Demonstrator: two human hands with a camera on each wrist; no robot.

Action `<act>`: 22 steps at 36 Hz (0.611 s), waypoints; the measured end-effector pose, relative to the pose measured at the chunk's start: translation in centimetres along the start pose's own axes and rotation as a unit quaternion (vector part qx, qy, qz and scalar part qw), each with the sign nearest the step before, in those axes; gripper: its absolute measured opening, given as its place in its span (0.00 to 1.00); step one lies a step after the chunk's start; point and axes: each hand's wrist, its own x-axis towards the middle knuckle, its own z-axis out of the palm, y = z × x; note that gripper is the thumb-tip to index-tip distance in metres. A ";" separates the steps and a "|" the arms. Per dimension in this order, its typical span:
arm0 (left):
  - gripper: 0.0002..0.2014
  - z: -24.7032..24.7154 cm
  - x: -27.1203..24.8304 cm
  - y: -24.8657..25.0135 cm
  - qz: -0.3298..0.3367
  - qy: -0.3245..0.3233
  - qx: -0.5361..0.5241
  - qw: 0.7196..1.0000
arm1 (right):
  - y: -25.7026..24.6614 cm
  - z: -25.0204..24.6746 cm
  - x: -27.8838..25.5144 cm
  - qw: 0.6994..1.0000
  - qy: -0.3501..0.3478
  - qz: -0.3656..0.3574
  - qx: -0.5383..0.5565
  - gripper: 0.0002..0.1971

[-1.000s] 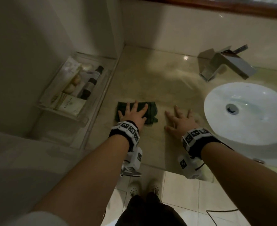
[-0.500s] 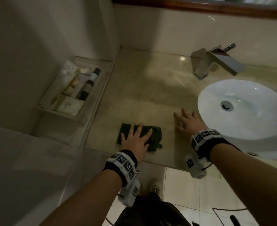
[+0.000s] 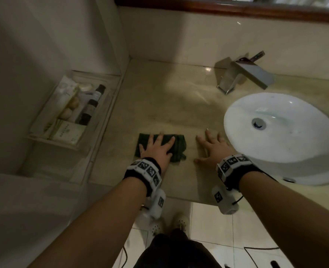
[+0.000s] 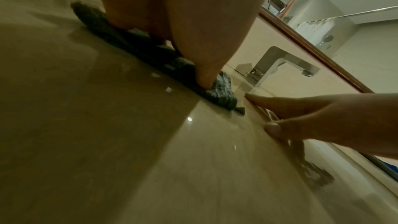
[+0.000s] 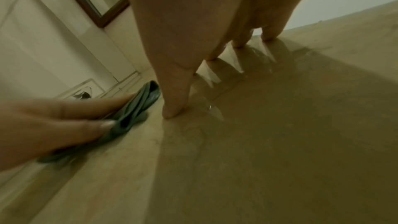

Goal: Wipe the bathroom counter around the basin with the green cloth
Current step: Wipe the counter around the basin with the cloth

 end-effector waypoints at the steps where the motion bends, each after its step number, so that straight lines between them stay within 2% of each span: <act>1: 0.28 -0.5 0.5 0.3 -0.007 -0.002 -0.004 1.000 | 0.0 0.0 0.0 1.000 0.000 0.001 0.001 0.46; 10: 0.28 -1.6 3.0 2.3 -0.022 -0.019 -0.009 1.000 | 0.2 0.2 0.3 1.000 0.014 0.006 0.003 0.47; 15: 0.28 -1.0 2.6 3.4 -0.008 -0.027 0.001 1.000 | 0.4 -0.1 0.4 1.000 -0.002 0.000 0.021 0.47; 18: 0.28 -0.1 1.7 4.0 -0.004 -0.026 0.021 0.999 | 0.7 -0.8 0.4 0.999 0.002 -0.014 0.043 0.43; 22: 0.28 1.4 0.0 3.9 0.033 -0.013 0.038 0.999 | 1.5 -0.6 -0.4 1.000 0.023 -0.007 -0.009 0.45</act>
